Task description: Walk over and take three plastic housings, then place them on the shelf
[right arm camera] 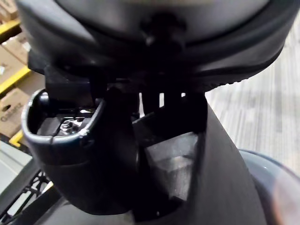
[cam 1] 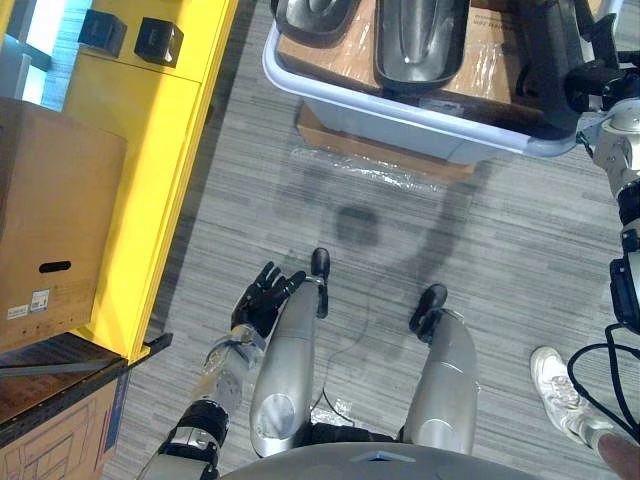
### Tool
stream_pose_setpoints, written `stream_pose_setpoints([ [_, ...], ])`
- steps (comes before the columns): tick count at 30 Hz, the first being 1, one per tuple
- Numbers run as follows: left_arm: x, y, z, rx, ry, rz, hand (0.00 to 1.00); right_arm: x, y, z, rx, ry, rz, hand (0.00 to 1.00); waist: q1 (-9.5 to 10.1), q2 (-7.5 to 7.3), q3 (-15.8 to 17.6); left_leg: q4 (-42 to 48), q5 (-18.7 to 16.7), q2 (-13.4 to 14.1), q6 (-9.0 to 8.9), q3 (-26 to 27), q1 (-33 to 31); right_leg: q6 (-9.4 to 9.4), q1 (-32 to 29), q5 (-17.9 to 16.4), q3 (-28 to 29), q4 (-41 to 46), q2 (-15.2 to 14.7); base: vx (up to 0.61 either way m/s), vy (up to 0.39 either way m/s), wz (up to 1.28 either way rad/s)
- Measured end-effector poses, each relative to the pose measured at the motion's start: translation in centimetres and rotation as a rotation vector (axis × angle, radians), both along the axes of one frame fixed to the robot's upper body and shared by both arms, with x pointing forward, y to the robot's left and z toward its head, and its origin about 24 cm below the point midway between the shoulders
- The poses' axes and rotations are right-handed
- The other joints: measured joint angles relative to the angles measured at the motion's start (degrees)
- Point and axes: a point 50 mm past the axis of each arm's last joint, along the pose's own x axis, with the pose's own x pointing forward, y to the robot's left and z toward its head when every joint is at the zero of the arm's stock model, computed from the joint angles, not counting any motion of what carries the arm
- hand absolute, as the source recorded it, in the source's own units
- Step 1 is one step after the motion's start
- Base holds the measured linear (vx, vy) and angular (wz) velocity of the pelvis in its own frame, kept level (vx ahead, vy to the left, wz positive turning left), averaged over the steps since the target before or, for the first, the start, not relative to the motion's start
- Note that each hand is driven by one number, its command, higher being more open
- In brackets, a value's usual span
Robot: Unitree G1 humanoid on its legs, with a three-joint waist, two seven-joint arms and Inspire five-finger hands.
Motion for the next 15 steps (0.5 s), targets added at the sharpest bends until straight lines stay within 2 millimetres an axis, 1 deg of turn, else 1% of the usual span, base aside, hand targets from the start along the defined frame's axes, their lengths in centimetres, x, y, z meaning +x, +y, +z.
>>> stream_pose_setpoints([
  [4,-0.1,0.1,-0.1,0.006,-0.004,0.01,1.0,-0.4,-0.6,-1.6,0.006,0.016,-0.061,0.0,0.14,-0.02,-0.01,-0.68,0.53,0.18,0.16,0.58,0.16,0.09,0.44,0.1,-0.39,-0.44,0.1,0.0,-0.015,0.07],
  [7,-0.1,0.1,-0.1,0.006,-0.003,0.011,1.0,-0.6,-0.8,-1.7,0.034,-0.021,-0.081,0.0,0.03,-0.02,-0.02,-0.68,0.53,0.18,0.17,0.91,0.3,0.19,0.43,0.18,-0.13,-0.55,0.08,0.0,0.002,-0.01],
  [10,-0.2,0.1,-0.2,0.011,-0.003,0.014,1.0,-0.9,-1.1,-1.7,0.054,-0.079,-0.097,0.0,-0.11,-0.01,-0.03,-0.9,0.58,0.21,0.19,1.24,0.73,0.19,0.46,0.18,0.15,-0.52,0.03,0.01,-0.006,-0.04],
  [12,-0.4,-0.1,-0.4,0.013,-0.001,0.017,1.0,-1.1,-0.9,-1.3,0.053,-0.118,-0.095,0.0,-0.54,-0.01,-0.03,-1.46,0.8,0.16,0.22,1.75,1.37,0.21,0.51,0.2,0.33,-0.56,-0.12,0.0,-0.012,-0.07],
  [14,-0.5,-0.1,-0.4,0.02,-0.005,0.018,1.0,-1.3,-0.4,-0.2,0.035,-0.212,-0.067,0.0,-1.66,-0.02,-0.03,-2.2,1.12,0.14,0.08,1.86,2.16,0.2,0.81,0.19,0.39,-0.63,-0.13,0.0,-0.013,-0.02],
  [15,-0.6,-0.1,-0.5,0.025,-0.001,0.023,1.0,-1.5,-0.3,0.1,0.034,-0.245,-0.065,0.0,-1.88,-0.02,-0.03,-2.5,1.25,0.13,0.03,1.9,2.49,0.2,1.0,0.19,0.4,-0.68,-0.14,0.01,-0.038,-0.01],
])
